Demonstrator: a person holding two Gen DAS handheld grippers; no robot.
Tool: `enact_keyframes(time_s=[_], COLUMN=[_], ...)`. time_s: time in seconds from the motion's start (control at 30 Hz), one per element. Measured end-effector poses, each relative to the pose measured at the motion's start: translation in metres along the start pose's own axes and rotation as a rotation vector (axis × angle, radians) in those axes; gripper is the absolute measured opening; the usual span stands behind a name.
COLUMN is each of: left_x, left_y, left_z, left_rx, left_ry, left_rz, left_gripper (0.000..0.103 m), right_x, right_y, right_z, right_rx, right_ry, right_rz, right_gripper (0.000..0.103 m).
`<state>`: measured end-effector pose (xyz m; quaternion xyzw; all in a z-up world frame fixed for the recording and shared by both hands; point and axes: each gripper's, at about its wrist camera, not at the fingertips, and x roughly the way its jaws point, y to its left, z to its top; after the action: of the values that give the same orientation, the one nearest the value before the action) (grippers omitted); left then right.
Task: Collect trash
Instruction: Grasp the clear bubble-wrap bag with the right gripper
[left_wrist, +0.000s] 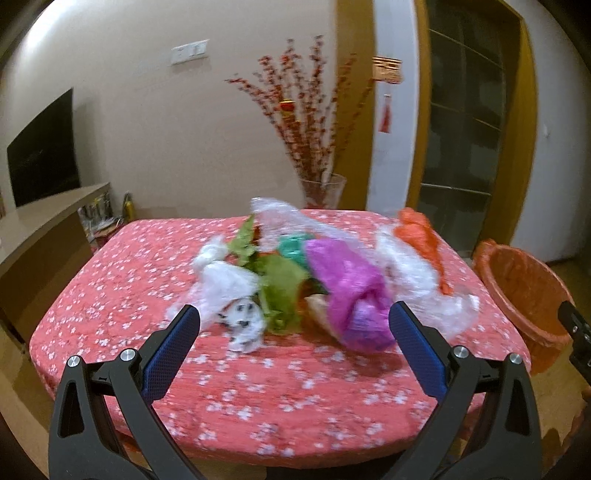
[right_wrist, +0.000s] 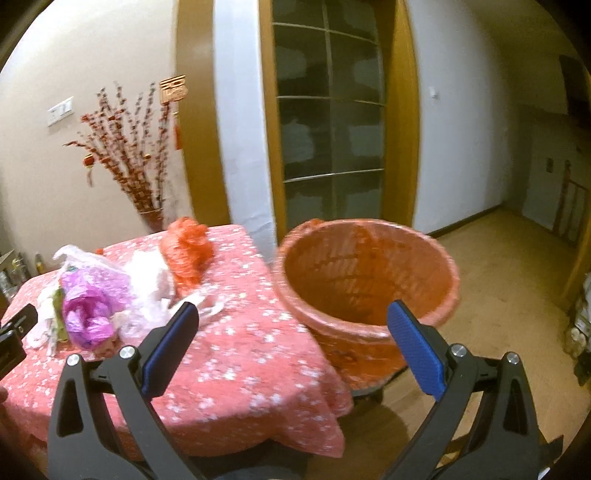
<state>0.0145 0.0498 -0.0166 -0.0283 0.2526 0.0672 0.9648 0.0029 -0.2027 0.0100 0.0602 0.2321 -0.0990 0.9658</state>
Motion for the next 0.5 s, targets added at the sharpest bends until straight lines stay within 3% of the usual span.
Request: enact_keyframes(time_s=[0.27, 0.5], left_x=[0.019, 0.029], left_y=[0.042, 0.073], left_z=[0.008, 0.009], left_rx=[-0.087, -0.136], left_ry=[0.022, 0.032], left_rz=[0.066, 0.125], left_gripper=[0.101, 0.101], right_x=[0.040, 0.089], right_y=[0.050, 0.101], right_z=[0.030, 0.033], right_rx=[-0.055, -0.140], right_ry=[0.056, 0.162], right_rz=[0.174, 0.274], right_gripper=[0.099, 0.084])
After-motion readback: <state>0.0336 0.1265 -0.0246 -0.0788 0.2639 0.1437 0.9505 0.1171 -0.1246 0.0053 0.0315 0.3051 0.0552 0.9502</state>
